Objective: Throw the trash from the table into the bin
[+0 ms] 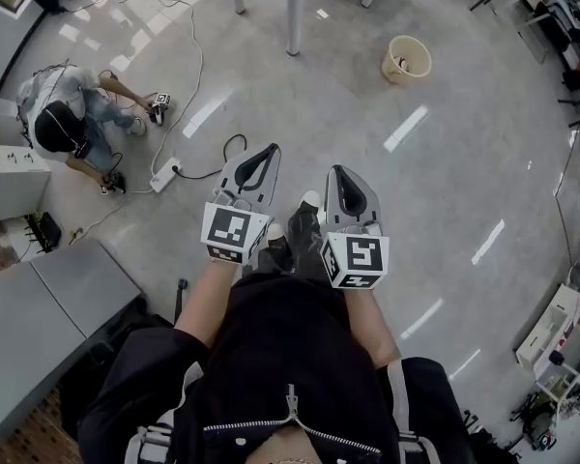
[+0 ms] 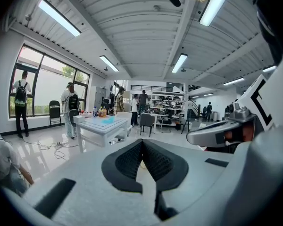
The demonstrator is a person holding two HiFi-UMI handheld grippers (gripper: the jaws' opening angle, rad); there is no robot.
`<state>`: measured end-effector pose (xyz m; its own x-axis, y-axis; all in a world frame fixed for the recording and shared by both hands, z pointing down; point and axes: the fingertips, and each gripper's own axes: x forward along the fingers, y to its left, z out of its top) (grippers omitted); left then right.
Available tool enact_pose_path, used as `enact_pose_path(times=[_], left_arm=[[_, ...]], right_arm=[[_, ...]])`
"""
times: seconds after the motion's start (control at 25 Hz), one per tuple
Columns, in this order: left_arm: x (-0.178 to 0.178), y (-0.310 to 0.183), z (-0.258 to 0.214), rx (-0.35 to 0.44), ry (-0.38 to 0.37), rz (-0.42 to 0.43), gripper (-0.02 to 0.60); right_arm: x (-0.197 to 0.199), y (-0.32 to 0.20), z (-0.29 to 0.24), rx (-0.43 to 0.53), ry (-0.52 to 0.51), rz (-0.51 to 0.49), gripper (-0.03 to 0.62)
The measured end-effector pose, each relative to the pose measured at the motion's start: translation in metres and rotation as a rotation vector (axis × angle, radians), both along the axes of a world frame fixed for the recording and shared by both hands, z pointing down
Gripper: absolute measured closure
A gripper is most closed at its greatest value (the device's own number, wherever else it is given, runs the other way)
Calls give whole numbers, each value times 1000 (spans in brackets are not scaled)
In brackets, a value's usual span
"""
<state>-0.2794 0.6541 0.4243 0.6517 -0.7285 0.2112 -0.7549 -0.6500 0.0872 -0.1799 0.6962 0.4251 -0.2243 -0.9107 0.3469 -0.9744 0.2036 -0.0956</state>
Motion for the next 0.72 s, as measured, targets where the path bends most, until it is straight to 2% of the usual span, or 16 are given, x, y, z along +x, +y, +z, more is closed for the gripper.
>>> enact_pose_path(times=[0.48,0.72], left_arm=[[49,-78,-21,29,-23,-41,575],[62,-99,-28,29,-34,-70,575]], right_arm=[[54,-87,-18,27,-2,-75,585],[63,-112,-20,30,-12,-114,585]])
